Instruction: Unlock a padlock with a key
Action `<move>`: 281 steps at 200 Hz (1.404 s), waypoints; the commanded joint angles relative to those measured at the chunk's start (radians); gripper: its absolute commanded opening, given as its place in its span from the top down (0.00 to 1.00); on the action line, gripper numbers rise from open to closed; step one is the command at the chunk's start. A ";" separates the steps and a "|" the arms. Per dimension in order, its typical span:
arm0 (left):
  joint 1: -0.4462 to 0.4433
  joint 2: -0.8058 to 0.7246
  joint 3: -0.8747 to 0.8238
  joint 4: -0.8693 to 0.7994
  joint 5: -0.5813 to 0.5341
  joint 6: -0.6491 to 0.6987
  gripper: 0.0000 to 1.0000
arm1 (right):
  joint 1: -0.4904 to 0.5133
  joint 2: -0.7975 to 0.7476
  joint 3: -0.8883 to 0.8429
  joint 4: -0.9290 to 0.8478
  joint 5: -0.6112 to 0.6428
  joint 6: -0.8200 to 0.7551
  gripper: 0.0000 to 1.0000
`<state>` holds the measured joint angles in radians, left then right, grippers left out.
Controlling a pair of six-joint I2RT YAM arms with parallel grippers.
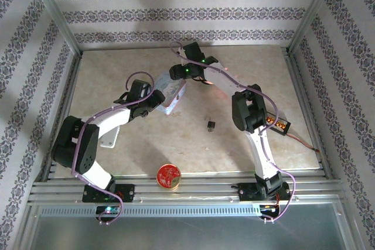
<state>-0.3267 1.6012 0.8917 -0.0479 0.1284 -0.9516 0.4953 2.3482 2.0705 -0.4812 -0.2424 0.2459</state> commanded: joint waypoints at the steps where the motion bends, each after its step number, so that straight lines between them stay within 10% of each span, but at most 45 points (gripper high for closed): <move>1: 0.024 0.031 0.005 0.053 0.014 0.002 0.21 | 0.017 0.037 0.046 -0.048 -0.038 -0.022 0.40; 128: 0.046 0.173 0.144 0.097 0.148 0.104 0.43 | 0.092 -0.282 -0.495 0.129 0.079 0.182 0.59; 238: 0.046 0.118 0.119 0.086 0.177 0.104 0.37 | 0.163 -0.503 -0.774 0.212 0.177 0.353 0.57; 281: 0.051 0.023 0.084 0.034 0.129 0.085 0.19 | 0.157 -0.578 -0.807 0.182 0.257 0.356 0.39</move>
<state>-0.2691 1.7130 0.9989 0.0181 0.2550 -0.8532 0.6491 1.8450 1.2911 -0.2867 -0.0395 0.5926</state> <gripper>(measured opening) 0.735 0.576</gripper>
